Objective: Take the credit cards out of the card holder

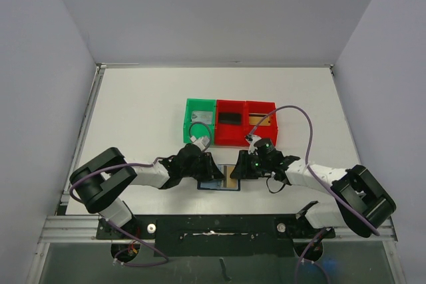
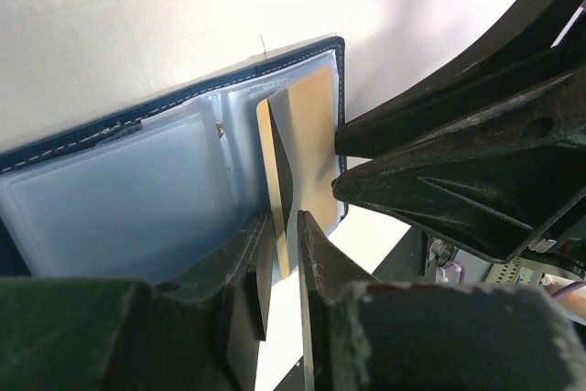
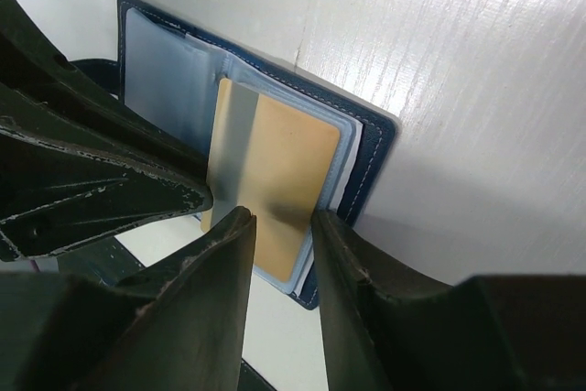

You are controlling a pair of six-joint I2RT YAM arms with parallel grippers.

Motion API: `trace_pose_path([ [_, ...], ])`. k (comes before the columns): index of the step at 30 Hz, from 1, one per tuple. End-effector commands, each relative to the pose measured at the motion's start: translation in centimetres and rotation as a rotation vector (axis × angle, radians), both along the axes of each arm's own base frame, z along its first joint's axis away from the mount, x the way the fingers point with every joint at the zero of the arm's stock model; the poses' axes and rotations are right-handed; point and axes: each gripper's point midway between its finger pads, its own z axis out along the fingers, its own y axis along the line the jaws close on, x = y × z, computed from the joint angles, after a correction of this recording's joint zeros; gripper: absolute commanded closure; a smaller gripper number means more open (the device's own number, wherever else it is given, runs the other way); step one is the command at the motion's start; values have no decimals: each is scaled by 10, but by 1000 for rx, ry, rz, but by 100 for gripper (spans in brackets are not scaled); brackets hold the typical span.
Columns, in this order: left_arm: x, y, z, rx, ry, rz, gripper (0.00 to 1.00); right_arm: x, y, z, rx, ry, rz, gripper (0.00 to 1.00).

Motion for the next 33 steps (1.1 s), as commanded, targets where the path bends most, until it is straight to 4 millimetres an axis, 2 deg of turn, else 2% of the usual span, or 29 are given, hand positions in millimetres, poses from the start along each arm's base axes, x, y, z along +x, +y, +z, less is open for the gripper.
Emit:
trace_pose_path([
  [1, 11, -18, 26, -107, -47, 2, 88, -6, -9, -17, -64, 35, 7, 67],
  [5, 13, -14, 26, -100, -50, 31, 93, -6, -13, -21, -76, 42, -3, 68],
  [7, 14, -10, 27, -98, -55, 49, 100, -5, -14, -21, -80, 43, -11, 68],
  [25, 19, 0, 40, -90, -88, 95, 100, -4, -17, -32, -94, 71, -17, 72],
  [28, 20, -6, 42, -127, -74, 72, 89, -4, -16, -33, -91, 76, -14, 73],
  [33, 20, -18, 46, -209, -41, 53, 86, -4, -14, -33, -82, 75, -8, 74],
])
